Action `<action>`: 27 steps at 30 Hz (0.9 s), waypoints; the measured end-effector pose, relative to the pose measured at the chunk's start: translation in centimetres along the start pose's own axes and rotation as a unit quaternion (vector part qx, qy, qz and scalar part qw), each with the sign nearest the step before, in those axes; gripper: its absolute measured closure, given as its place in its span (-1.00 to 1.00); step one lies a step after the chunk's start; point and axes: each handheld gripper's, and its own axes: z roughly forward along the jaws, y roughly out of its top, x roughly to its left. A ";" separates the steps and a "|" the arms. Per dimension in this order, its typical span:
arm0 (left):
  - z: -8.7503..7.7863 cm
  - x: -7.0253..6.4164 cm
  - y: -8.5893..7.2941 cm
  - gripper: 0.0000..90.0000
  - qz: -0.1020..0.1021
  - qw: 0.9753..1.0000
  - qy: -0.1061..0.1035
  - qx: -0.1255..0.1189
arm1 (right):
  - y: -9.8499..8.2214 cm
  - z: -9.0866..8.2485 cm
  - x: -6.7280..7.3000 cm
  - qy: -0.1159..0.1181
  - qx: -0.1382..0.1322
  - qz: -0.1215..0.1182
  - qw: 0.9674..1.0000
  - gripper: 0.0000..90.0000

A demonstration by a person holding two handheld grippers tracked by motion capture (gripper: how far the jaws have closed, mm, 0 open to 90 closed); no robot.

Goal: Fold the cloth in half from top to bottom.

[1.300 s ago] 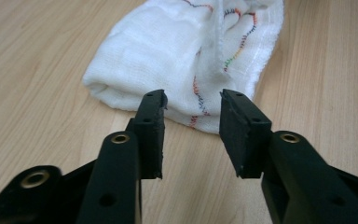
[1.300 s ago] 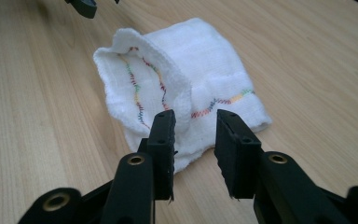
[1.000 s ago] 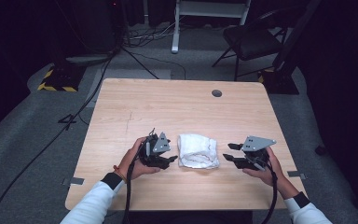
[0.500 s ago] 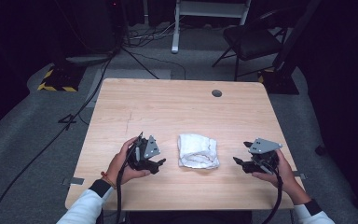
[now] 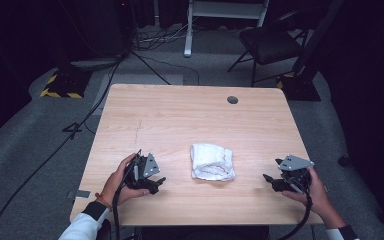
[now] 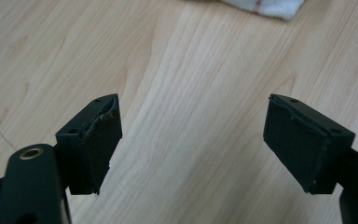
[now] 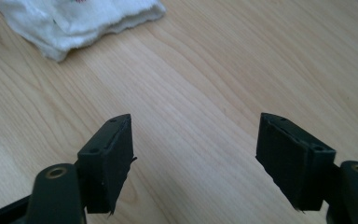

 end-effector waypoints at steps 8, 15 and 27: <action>-0.5 0.9 -2.3 -0.56 -0.046 0.999 0.006 0.005 | -2.6 -0.5 -1.0 -0.008 0.011 0.032 0.999 -0.39; -0.2 1.3 -4.0 -0.56 -0.069 0.997 0.015 0.001 | -5.0 -0.8 -2.0 -0.016 0.016 0.072 0.997 -0.40; -0.1 2.6 -6.5 -0.56 -0.129 0.991 -0.035 -0.006 | -8.3 -0.6 -3.6 0.000 -0.001 0.152 0.988 -0.45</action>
